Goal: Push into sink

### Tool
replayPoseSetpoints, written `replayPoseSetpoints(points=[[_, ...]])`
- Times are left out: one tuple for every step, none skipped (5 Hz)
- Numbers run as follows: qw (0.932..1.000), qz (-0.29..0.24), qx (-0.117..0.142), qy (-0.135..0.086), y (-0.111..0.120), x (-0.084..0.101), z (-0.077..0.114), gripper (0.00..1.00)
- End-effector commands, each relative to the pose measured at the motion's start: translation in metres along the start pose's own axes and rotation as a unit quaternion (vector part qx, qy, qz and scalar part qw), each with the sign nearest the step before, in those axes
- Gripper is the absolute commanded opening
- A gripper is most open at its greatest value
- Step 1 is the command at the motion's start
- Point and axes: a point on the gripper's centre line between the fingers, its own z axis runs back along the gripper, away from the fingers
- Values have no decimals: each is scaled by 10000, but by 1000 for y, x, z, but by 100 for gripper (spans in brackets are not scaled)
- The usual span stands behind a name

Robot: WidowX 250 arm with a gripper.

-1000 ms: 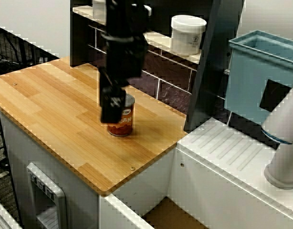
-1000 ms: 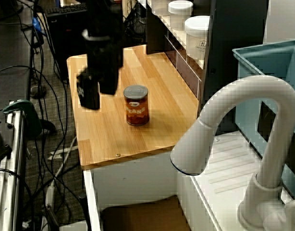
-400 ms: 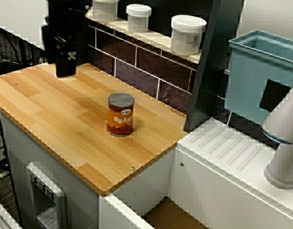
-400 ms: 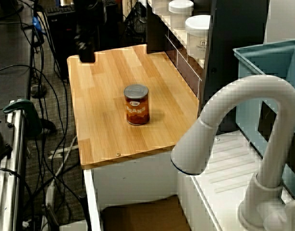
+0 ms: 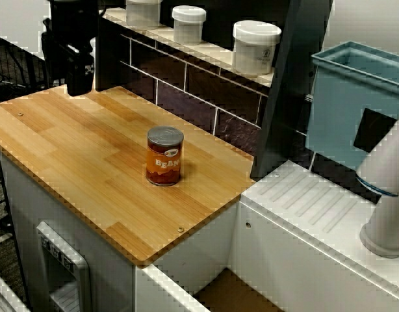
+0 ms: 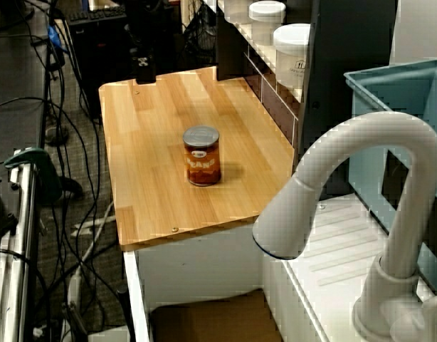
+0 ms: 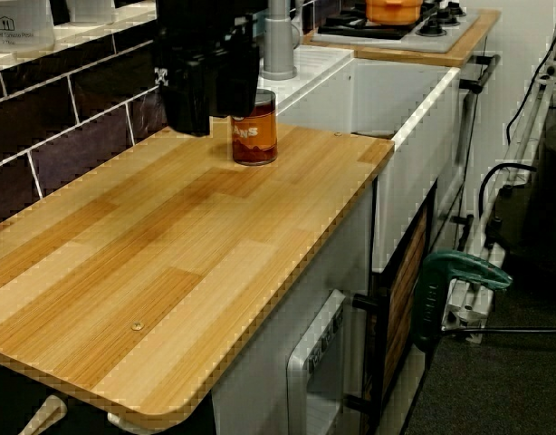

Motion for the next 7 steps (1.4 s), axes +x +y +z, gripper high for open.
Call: replayPoseSetpoints(points=[[9983, -57, 459, -356, 9, 8, -17, 100], [9977, -159, 497, -421, 17, 15, -29, 100], [9978, -140, 530, -381, 26, 21, -39, 100], [9982, -297, 394, -328, 14, 29, -46, 100], [9982, -357, 338, -354, -6, 39, -47, 100], [9979, -428, 326, -362, -22, 51, -50, 100], [9974, -561, 334, -315, -36, 59, -49, 100]])
